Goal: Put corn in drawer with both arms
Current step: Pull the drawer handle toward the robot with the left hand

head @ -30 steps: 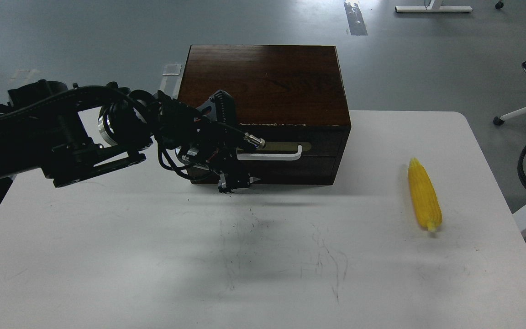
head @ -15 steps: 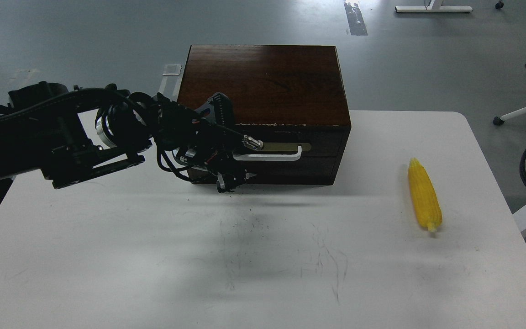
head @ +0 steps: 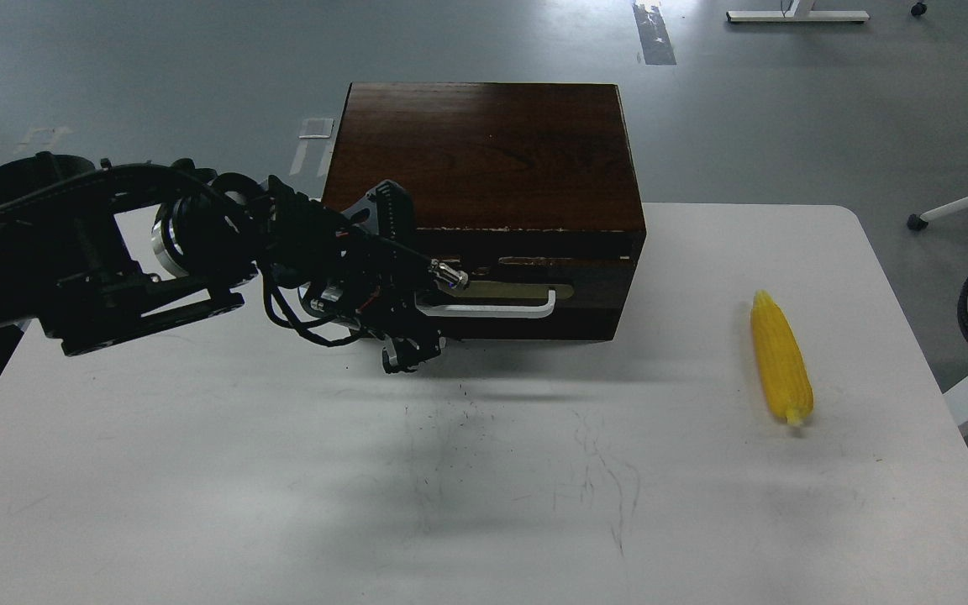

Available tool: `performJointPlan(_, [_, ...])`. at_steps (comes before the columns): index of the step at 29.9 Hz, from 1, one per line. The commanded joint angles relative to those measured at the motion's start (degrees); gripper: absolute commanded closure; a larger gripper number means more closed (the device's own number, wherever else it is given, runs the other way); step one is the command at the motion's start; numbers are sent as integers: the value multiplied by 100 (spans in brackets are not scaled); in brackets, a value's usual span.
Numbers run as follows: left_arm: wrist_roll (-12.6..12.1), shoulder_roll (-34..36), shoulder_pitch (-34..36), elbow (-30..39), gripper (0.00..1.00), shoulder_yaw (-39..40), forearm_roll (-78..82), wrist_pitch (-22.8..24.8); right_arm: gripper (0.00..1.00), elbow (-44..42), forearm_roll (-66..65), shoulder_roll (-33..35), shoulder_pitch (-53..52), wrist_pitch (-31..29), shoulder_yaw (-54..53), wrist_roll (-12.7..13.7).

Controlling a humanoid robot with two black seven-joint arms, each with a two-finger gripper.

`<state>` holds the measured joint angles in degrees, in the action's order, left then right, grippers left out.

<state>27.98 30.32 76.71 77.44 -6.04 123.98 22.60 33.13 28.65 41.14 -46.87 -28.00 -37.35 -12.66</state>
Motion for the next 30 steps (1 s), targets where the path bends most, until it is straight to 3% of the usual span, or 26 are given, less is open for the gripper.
performJointPlan(1, [2,114,-16,192,58,-3,-6,60,0,1,0,-1,11,0,0,1])
performJointPlan(30, [2,106,-25,341,58,-12,-6,148,0,-140,0,-1,11,0,-9,1])
